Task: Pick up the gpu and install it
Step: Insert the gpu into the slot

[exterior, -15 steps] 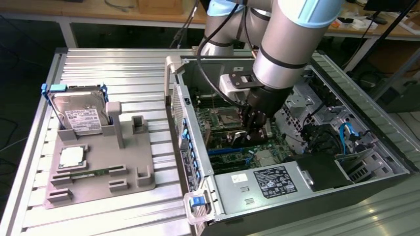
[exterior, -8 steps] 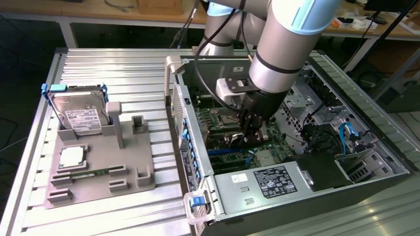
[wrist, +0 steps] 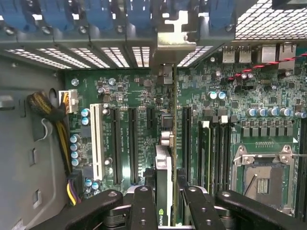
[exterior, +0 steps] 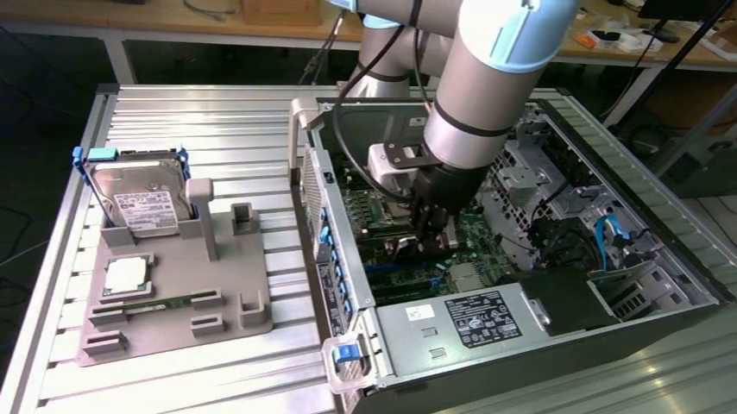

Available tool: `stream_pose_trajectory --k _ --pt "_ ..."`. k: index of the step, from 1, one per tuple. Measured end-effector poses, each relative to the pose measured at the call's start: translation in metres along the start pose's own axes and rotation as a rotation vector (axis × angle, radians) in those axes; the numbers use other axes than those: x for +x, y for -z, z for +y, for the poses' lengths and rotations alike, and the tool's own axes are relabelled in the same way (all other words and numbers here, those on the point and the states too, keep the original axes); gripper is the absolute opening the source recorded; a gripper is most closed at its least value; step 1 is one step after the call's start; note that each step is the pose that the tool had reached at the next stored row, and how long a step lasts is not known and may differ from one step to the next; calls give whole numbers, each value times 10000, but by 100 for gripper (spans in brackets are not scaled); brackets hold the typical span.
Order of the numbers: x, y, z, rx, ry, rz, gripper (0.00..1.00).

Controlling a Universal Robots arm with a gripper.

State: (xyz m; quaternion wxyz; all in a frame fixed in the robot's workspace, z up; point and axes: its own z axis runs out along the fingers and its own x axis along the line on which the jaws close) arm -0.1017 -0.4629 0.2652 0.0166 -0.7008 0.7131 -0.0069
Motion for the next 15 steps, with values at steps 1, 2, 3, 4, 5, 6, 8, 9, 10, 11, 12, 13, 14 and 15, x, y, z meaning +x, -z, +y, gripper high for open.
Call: stream_pose_trajectory --k 1,2,3,4,5,6,8,9,10,11,12,13,14,15 --pt "0 -2 19 0 0 0 27" --pt "0 -6 34 1 0 -2 27" --pt "0 -9 42 2 0 -3 27" --pt "0 -9 42 1 0 0 27" --pt "0 -10 43 0 1 0 27" --pt "0 -14 43 1 0 -2 27" --pt "0 -14 43 0 0 -1 27" --pt "0 -14 43 1 0 -1 27" --pt "0 -14 43 0 0 -1 27" --pt "0 -15 43 1 0 -2 27" --pt "0 -16 43 1 0 -2 27" --pt "0 -17 43 1 0 -1 27" --pt "0 -18 43 0 0 -2 27" --pt "0 -20 43 -1 -1 -2 27"
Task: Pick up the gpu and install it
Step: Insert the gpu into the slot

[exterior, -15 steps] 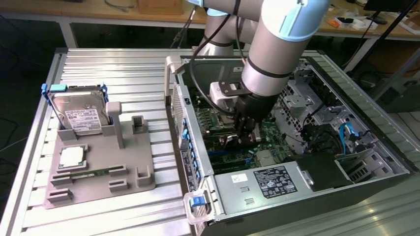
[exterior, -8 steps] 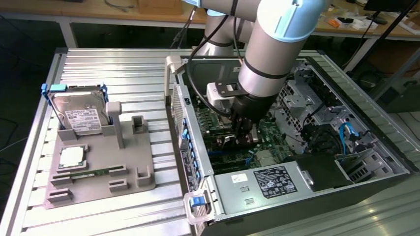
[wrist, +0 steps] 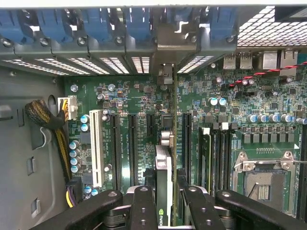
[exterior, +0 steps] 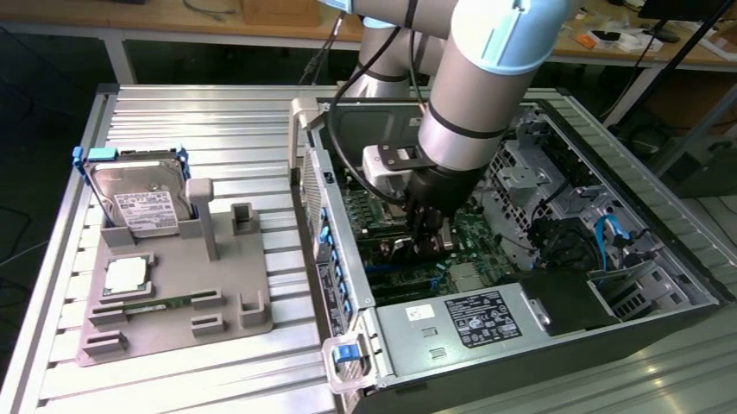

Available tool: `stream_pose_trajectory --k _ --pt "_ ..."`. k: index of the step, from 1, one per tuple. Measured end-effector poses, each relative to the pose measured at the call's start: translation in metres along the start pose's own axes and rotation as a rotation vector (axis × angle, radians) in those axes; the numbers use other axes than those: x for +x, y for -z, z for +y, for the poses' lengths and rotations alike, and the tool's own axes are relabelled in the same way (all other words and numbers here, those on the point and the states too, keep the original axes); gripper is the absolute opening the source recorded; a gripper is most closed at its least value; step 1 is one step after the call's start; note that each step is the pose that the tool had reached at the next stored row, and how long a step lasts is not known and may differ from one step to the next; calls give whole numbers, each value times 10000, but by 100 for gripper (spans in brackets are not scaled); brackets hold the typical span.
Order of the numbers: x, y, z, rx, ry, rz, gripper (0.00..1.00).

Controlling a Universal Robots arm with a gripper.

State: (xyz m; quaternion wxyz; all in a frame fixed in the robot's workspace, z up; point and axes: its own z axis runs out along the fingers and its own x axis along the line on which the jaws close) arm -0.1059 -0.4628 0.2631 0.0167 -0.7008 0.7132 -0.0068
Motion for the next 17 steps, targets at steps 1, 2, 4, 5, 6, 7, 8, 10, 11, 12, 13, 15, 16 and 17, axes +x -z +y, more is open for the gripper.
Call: stream_pose_trajectory --k 1,2,4,5,6,7,8,10,11,12,13,15,16,17 --pt "0 -2 -4 -4 0 -1 27" --pt "0 -4 -12 -13 0 -1 27" --pt "0 -7 -37 -36 0 1 27" --pt "0 -8 -38 -38 0 2 27" --pt "0 -8 -38 -39 0 4 27" --pt "0 -10 -38 -39 0 2 27" --pt "0 -11 -38 -39 -1 -2 27" --pt "0 -14 -24 -37 0 -8 27" --pt "0 -14 -14 -38 0 -12 27" --pt "0 -15 -6 -38 0 -16 27" --pt "0 -16 0 -37 0 -20 27" --pt "0 -18 8 -38 0 -23 27" --pt "1 -21 8 -39 1 -25 27" --pt "1 -23 9 -39 1 -26 27"
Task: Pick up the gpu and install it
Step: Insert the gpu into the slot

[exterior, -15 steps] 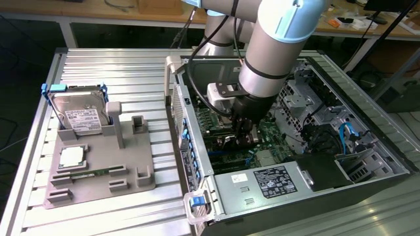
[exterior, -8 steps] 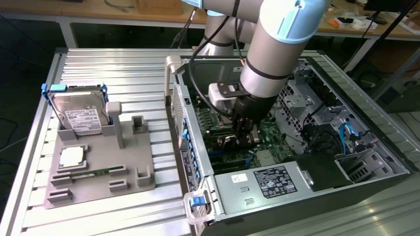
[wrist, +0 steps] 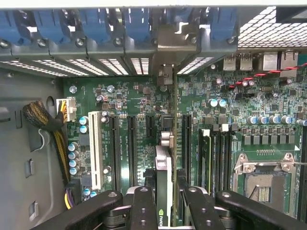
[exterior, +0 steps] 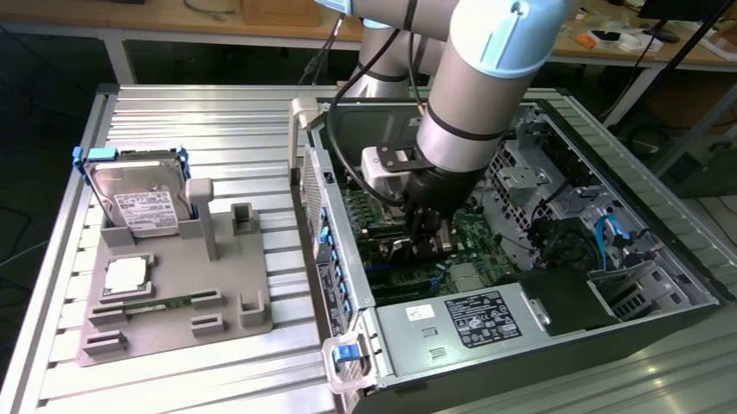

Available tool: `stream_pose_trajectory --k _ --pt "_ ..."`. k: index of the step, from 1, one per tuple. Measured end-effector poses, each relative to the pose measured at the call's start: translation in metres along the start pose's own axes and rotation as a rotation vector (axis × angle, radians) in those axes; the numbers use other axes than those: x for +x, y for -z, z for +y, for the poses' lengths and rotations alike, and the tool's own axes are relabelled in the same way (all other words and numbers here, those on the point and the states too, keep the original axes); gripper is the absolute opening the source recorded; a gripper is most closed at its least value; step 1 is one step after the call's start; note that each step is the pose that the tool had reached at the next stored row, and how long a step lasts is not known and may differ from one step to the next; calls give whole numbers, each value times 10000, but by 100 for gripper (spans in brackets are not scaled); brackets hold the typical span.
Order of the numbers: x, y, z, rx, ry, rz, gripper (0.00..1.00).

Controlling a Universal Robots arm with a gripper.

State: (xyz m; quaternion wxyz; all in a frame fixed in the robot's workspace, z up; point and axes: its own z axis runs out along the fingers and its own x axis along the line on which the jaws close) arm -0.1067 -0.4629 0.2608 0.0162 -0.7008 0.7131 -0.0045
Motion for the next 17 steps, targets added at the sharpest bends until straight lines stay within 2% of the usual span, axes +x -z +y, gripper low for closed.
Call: stream_pose_trajectory --k 9,17 --pt "-3 -33 4 0 -3 -19 27" --pt "-21 -38 4 -5 -8 -220 27"
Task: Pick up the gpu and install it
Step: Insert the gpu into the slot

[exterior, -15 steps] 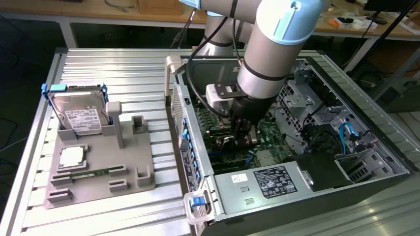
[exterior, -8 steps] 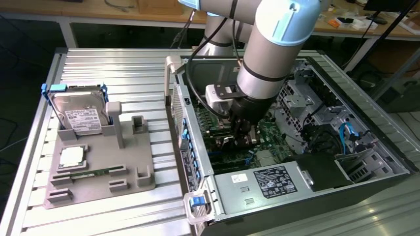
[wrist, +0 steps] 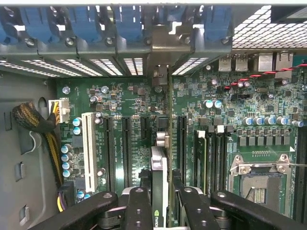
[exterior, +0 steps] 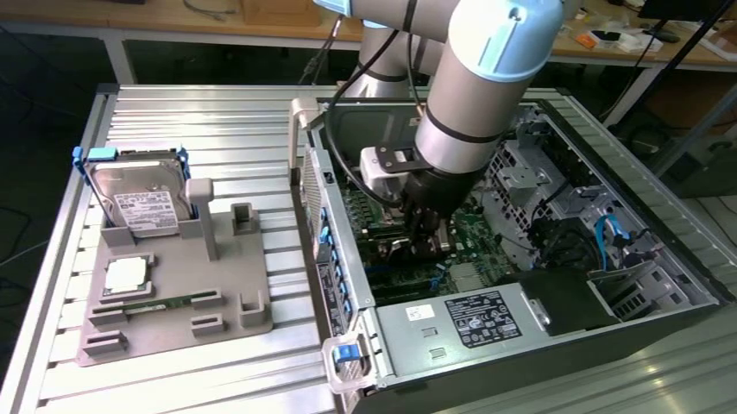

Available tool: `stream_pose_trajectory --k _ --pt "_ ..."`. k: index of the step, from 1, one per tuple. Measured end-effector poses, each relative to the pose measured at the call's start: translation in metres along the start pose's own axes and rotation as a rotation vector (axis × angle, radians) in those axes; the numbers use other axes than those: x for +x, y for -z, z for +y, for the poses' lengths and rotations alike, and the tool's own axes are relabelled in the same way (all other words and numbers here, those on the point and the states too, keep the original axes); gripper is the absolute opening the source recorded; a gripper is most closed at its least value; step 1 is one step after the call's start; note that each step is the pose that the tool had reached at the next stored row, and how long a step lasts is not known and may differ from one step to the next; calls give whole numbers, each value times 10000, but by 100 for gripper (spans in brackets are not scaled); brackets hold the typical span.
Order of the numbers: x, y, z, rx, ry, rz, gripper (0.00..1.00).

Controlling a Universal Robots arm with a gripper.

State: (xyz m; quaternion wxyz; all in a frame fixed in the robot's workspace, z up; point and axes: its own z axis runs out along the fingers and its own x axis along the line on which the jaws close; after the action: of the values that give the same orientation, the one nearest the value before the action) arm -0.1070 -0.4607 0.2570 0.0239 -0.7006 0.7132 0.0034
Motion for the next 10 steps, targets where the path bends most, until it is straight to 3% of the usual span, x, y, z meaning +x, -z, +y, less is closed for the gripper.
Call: stream_pose_trajectory --k 10 --pt "-6 -3 0 2 -1 -23 27"
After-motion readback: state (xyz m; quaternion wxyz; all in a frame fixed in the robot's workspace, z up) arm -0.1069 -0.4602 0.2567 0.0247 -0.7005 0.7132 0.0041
